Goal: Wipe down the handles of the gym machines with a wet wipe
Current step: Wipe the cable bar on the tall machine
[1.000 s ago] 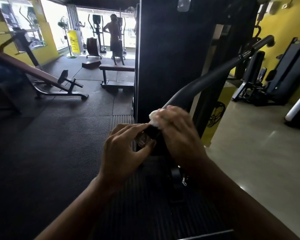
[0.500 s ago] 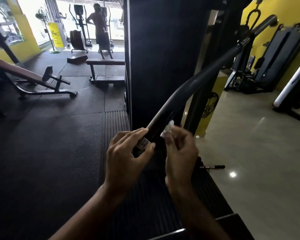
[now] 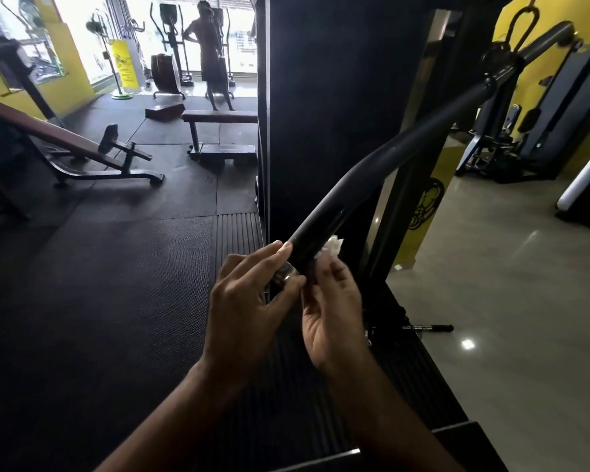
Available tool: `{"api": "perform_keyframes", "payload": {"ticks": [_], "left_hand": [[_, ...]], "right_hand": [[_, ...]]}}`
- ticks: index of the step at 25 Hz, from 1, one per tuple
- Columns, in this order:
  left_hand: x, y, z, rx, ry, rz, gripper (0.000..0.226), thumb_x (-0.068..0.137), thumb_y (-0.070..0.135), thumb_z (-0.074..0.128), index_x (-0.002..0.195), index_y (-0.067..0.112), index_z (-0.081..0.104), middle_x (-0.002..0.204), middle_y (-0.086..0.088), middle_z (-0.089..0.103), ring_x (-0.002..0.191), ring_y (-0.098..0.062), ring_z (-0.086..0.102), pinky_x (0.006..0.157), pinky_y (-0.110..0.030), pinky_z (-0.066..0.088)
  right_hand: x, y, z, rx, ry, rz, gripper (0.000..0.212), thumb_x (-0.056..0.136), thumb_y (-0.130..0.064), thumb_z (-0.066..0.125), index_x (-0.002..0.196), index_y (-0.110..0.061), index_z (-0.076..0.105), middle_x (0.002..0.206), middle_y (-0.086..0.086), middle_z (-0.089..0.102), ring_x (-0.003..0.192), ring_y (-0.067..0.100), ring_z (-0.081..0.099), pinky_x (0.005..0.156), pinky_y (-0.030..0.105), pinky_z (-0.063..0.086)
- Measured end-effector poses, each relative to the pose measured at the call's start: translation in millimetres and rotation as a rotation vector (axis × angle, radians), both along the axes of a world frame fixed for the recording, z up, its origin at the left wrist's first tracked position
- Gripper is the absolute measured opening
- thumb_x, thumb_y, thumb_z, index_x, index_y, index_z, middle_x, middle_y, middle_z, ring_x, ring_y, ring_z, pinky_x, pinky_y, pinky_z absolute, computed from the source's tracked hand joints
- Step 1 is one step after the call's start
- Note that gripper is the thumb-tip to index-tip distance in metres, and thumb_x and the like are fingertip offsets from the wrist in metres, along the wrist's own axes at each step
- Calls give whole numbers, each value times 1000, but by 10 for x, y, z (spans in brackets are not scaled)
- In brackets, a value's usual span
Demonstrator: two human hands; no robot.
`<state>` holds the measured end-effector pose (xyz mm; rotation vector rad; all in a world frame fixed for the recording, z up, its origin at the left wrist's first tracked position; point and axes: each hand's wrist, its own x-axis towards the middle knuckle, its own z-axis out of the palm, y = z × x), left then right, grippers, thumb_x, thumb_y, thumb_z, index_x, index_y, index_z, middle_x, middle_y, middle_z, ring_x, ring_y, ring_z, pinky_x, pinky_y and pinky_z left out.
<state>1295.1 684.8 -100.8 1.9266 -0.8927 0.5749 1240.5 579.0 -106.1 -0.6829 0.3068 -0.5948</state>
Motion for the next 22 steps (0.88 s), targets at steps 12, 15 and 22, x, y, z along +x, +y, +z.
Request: {"api": "perform_keyframes", "payload": {"ticks": [12,15,22], "left_hand": [[76,-7,-158,-41,-23,49,48,76,18,84,121,14,68,118,4,69,106,-9,59,91,-15,45],[107,-5,-203,-60,-22,41,44,79,21,82,120,13,68,118,3,69,105,-9,59,91,-16,45],[212,-37,-332,-87,76,-32,39,81,27,78,116,12,71,120,4,68,109,-7,60,94,-10,41]], "right_hand": [[45,-529,-71,-2034,-41,-596,35,92,-18,70,124,-5,65,132,7,55,124,27,50,110,34,38],[78,-617,212,-2133,-26,-533,38,96,-34,62,118,-3,68,123,13,64,118,29,55,108,37,39],[342,-521,811,-2466,348,-21,31,92,-24,62,123,-18,63,125,2,63,122,21,52,104,40,43]]}}
